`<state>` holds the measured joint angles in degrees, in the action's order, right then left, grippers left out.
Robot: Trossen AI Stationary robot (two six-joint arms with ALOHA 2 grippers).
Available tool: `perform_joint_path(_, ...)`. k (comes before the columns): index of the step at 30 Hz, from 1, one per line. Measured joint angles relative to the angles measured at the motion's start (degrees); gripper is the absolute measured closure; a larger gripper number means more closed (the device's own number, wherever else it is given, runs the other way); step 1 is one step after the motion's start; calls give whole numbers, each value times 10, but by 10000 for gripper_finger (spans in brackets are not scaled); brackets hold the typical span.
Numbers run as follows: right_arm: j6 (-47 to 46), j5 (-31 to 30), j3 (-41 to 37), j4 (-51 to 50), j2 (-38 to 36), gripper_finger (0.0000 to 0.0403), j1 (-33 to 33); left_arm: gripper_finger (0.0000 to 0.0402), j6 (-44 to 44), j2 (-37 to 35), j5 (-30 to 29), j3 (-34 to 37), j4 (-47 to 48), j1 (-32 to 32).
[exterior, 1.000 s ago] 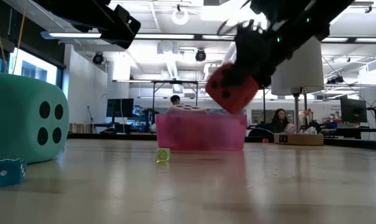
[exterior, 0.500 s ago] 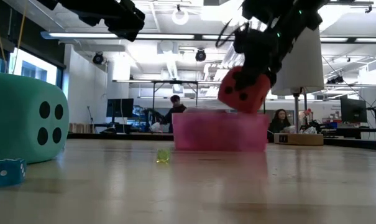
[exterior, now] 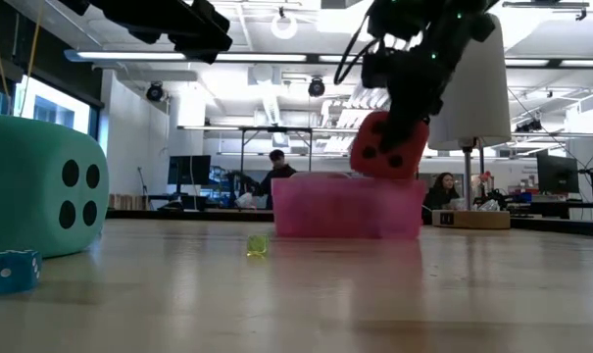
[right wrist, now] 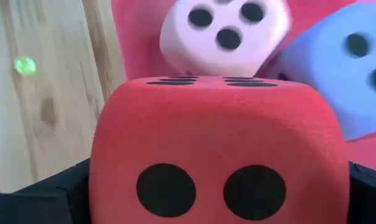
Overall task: Pick & Place Dice
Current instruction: Put the large red die into the red bin
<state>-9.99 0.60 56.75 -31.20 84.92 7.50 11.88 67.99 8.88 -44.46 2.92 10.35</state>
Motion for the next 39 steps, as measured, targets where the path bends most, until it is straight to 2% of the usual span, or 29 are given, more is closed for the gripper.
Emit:
perform_joint_path(4,18,17,16,-16,28,9,-2,238,1,0,0,0,0,-10)
perform_joint_path(12,-5,-17,77,-31,79,9,-10,238,-12,0,0,0,0,-32)
perform_joint_path(19,-20,-29,83,-27,125,8,-15,238,-14,0,0,0,14,-36)
perform_joint_path(27,-41,-20,86,-22,134,8,-13,238,-14,0,0,0,35,-36)
perform_joint_path(39,-19,-21,146,-31,137,8,-10,238,-3,0,1,0,35,-36)
